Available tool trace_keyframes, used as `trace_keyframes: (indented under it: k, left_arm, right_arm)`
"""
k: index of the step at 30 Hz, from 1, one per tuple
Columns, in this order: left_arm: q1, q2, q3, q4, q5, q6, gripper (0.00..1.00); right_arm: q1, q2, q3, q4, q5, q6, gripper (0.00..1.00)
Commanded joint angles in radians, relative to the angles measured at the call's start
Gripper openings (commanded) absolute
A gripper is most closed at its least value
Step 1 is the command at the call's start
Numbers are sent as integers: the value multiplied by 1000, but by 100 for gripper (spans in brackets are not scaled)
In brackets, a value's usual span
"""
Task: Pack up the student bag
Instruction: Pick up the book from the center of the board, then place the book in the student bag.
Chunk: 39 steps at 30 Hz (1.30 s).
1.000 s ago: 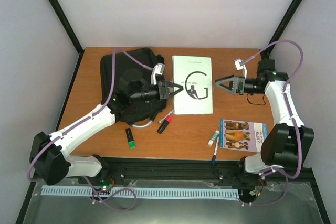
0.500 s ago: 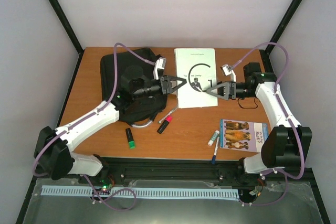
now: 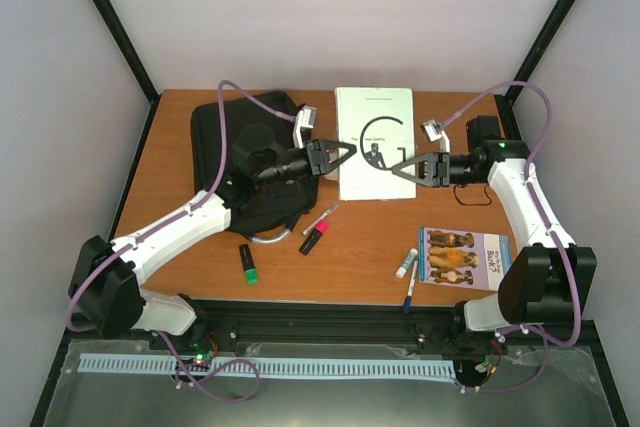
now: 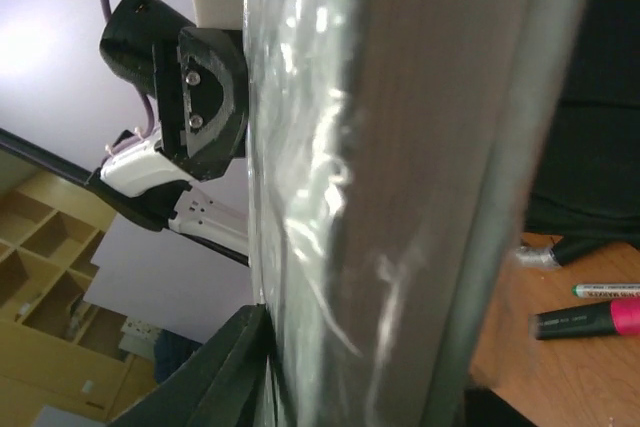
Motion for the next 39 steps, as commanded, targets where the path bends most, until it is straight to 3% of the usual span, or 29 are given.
trace_keyframes:
  k: [1,3,7,9,14,17,20,23,27,30,39]
  left_arm:
    - [10,-11,24,116,-67,6,40]
    - [14,-6,14,107,-72,8,53]
    - [21,3,-9,69,-92,20,69]
    - [23,-1,-29,26,-123,36,75]
    - [33,-56,-35,-261,-247,174,84]
    - [33,-71,32,-601,-430,283,87]
    - [33,-34,127,-836,-566,416,86]
    - [33,8,159,-977,-665,540,78]
    - [33,26,146,-1099,-817,637,70]
    - [33,26,119,-1159,-861,705,66]
    - [29,3,113,-1276,-846,857,67]
  right_arm:
    - [-1,-35,-9,33,-164,33,26]
    - [-6,-37,-18,41,-164,38,18]
    - [-20,-35,-28,43,-164,20,13]
    - [-35,-21,-23,38,-162,-1,5]
    - [-73,68,33,-86,-73,-171,3]
    - [-76,93,32,-99,20,-281,3]
    - [-75,78,-62,97,115,-147,3]
    - [-76,40,-168,302,241,2,3]
    - [-76,-22,-213,380,530,72,3]
    - [-77,-69,-243,407,661,76,3]
    - [-80,-68,-277,410,652,35,3]
